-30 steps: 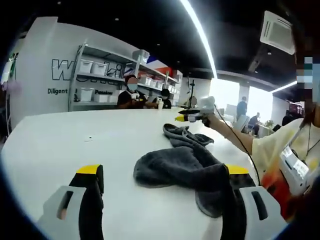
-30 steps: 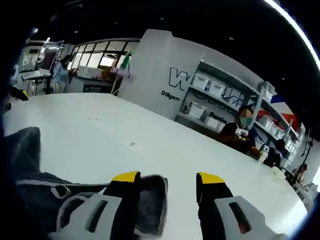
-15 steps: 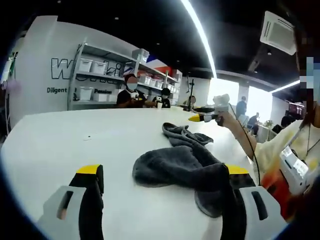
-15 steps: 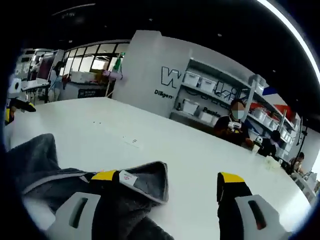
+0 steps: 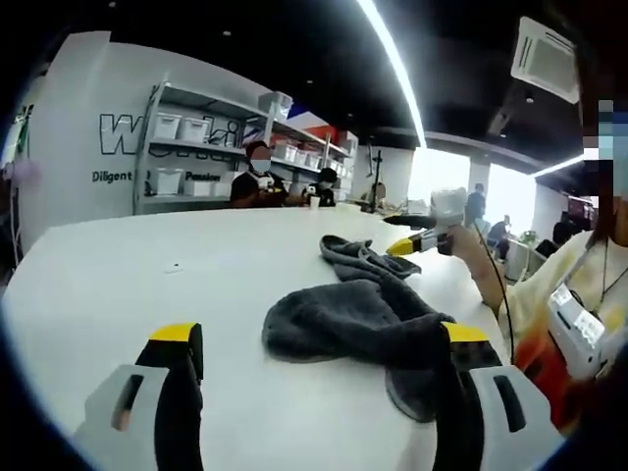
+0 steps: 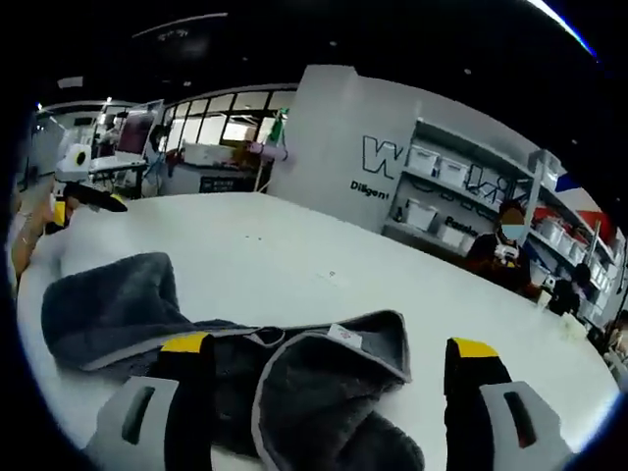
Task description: Fold the towel on the table until its edges align and the towel forms a compact rectangular stack.
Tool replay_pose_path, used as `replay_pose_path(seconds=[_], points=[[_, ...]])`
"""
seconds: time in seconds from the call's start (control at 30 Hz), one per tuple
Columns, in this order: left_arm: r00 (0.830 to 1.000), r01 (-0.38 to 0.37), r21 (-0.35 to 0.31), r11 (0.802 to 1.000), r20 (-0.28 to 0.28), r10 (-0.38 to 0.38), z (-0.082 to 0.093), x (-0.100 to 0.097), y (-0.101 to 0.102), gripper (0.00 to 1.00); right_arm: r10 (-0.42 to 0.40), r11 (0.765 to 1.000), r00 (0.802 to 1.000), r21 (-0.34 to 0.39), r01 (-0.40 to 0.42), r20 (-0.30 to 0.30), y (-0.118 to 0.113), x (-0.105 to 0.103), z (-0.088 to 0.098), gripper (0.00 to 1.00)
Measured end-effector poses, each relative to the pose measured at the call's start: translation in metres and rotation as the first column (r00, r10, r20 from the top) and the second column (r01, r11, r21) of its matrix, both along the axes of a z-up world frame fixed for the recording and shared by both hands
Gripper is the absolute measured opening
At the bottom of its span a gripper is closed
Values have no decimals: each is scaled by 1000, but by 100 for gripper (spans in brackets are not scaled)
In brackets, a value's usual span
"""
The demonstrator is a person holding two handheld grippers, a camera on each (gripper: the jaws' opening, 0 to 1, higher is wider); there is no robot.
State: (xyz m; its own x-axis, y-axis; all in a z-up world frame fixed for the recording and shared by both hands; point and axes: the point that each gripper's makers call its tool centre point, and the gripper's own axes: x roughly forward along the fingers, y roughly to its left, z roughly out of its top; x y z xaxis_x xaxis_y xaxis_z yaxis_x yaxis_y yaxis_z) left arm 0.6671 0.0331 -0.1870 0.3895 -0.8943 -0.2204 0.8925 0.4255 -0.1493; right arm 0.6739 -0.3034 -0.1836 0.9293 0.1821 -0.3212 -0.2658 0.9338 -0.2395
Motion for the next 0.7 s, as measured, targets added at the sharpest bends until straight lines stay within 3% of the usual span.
replay_pose_path(seconds=[0.3, 0.47, 0.63, 0.7], points=[[999, 33, 52, 998, -9, -33, -12, -7, -8, 96, 19, 998, 999, 64, -17, -29, -4, -3, -6, 99], [999, 51, 44, 998, 12, -52, -6, -11, -10, 96, 60, 992, 997, 113, -55, -43, 7, -7, -5, 99], [998, 58, 67, 996, 26, -60, -5, -14, -12, 96, 71, 991, 997, 112, -68, -19, 11, -11, 2, 99], [997, 62, 47, 997, 34, -63, 1, -15, -13, 96, 71, 991, 997, 114, -69, -15, 10, -12, 4, 99]])
